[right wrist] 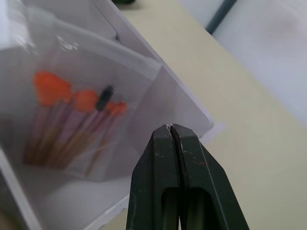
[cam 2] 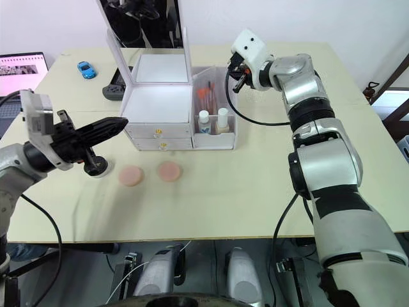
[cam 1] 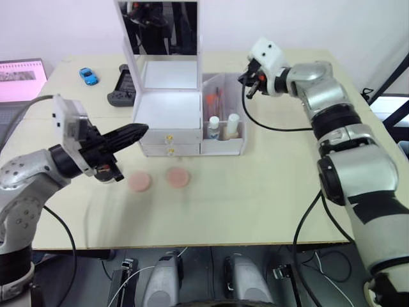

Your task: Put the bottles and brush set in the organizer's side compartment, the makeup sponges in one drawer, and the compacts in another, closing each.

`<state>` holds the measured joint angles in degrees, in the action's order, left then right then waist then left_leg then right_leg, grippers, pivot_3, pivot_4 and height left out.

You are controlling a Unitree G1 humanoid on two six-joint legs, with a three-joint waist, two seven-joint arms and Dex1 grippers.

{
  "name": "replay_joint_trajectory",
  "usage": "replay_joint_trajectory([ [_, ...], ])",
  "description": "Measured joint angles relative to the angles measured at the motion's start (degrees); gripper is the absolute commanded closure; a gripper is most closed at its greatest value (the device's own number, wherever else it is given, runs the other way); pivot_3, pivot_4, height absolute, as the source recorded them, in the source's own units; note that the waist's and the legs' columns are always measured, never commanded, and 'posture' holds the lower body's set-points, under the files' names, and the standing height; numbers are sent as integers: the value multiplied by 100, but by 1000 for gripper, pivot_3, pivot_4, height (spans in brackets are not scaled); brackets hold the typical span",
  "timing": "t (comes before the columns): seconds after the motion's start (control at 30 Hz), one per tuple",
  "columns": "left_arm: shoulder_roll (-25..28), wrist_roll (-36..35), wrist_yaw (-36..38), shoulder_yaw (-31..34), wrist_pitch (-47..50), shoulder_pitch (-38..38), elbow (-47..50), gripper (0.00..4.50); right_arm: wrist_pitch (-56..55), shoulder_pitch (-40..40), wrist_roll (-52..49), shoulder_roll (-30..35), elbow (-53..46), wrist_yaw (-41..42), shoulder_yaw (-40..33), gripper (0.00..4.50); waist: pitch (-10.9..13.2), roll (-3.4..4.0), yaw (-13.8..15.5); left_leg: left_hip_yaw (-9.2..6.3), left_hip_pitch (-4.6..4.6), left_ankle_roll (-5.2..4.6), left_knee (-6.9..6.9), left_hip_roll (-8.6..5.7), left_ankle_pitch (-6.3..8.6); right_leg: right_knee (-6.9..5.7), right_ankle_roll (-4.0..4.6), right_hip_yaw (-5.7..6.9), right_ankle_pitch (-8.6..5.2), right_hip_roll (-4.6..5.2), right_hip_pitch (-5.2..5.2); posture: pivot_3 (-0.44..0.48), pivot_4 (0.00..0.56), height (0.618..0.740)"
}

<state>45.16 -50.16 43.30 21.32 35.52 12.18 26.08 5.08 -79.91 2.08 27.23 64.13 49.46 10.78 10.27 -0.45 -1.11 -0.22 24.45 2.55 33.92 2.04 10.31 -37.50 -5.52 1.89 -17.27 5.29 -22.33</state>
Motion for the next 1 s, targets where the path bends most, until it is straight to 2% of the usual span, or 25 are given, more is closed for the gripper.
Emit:
replay_joint_trajectory([
  [0.17, 29, -9, -133, 150, 77, -52, -118, 4500, 580, 290, -510, 535, -935, 790, -586, 4467, -1, -3, 53, -1, -2, 0, 7, 0, 0, 1, -1, 1, 0, 0, 9, 0, 150, 740],
  [0.33, 183, 213, -154, 258, 118, -118, -570, 4500, 1104, 1342, -911, 1115, -1919, 1410, -950, 4467, -2, -3, 40, 2, -4, 0, 5, 0, 0, 0, -1, 0, 1, 0, 7, 0, 150, 740],
  [0.43, 405, 536, 71, 367, -21, -400, -1106, 3545, 1509, 2274, -1345, 1476, -2783, 1724, -1317, 3583, 0, 0, 32, 5, -3, -1, -2, 0, 1, 1, -1, -2, 1, 0, 0, 0, 150, 740],
  [0.53, 457, 950, 352, 778, -586, -757, -1965, 2054, 1725, 3467, -1861, 1917, -3542, 1964, -1924, 2115, 0, -1, 37, 8, -4, -6, -1, 5, 4, 4, -1, -1, 0, -5, 2, 0, 150, 740],
  [0.67, 461, 1356, 717, 1220, -1322, -1067, -2915, 2, 1495, 4534, -1926, 2313, -3521, 1892, -2392, 48, -1, -1, 29, 17, -7, -5, 7, 9, 4, 6, 3, -3, 1, -4, 4, 0, 150, 740],
  [0.83, 466, 1606, 1113, 1717, -2073, -1529, -3889, 2, 1076, 5412, -2103, 2396, -3327, 1855, -2957, 48, -2, 1, 17, 24, -10, -5, 3, 15, 5, 12, 4, -7, 1, -5, 4, 0, 150, 740],
  [1.0, 461, 1705, 1313, 1972, -2438, -1815, -4391, 2, 796, 5550, -2149, 2422, -2975, 1630, -3244, 48, -2, 0, 24, 25, -10, -5, 4, 18, 5, 12, 6, -7, 2, -5, 5, 0, 150, 740],
])
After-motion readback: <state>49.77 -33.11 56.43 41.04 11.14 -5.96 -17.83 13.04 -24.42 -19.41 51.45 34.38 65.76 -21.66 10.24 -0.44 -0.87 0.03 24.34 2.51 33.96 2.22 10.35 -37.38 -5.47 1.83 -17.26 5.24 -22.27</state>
